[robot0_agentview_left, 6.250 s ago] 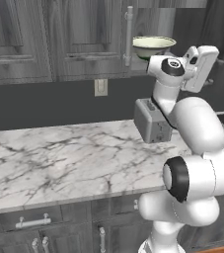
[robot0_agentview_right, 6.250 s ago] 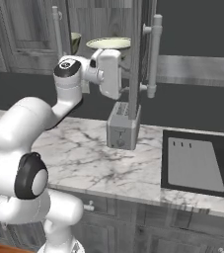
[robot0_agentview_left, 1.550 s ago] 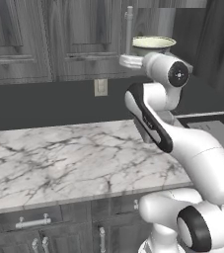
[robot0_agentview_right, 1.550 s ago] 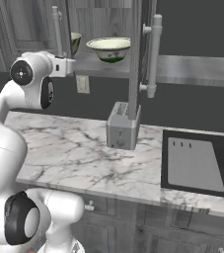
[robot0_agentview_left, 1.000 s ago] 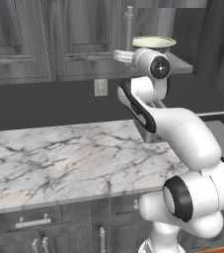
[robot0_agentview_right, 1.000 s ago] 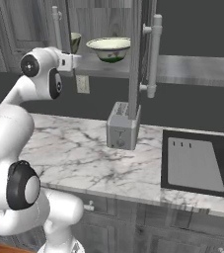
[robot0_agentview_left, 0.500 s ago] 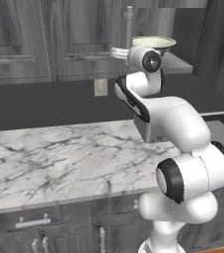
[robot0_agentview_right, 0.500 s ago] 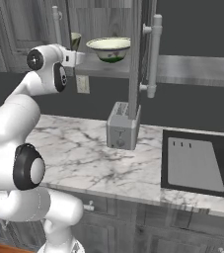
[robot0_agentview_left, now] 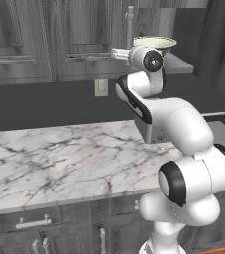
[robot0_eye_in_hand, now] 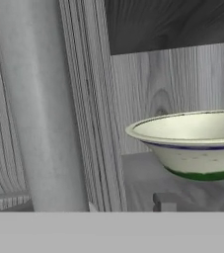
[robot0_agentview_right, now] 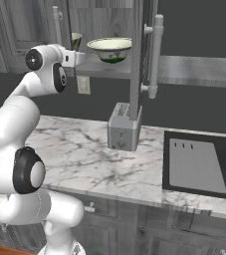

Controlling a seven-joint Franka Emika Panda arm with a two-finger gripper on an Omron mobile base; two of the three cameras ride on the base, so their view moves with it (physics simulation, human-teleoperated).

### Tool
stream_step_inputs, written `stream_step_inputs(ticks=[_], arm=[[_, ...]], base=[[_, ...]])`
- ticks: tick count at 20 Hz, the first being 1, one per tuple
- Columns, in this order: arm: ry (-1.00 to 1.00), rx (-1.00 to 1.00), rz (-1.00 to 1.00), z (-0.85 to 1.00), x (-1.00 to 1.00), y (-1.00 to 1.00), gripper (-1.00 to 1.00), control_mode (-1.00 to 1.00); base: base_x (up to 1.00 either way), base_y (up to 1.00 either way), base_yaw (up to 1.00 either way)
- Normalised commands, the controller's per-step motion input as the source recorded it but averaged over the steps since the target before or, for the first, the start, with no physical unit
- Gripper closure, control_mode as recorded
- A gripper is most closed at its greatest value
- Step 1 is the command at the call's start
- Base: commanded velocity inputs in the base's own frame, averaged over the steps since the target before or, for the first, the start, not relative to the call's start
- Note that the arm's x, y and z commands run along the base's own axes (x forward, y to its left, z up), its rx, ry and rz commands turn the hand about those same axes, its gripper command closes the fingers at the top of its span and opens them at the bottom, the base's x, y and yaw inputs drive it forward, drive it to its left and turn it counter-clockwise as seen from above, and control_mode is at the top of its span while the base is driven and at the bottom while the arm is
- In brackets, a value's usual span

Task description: Move the bowls from the cabinet to the plates on the dining table.

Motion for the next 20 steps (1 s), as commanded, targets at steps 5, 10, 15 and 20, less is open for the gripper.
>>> stream_step_inputs(ticks=[5, 10, 15, 20], arm=[[0.00, 0.00, 0.00, 0.00, 0.00, 0.00, 1.00, -1.00], [-0.03, 0.00, 0.00, 0.12, -0.05, 0.00, 1.00, -1.00], [-0.01, 0.02, 0.00, 0.39, -0.17, 0.03, 1.00, -1.00], [0.02, 0.03, 0.00, 0.52, -0.25, 0.03, 1.00, -1.00]], base=[[0.00, 0.00, 0.00], [0.00, 0.00, 0.00], [0.00, 0.00, 0.00], [0.00, 0.00, 0.00]])
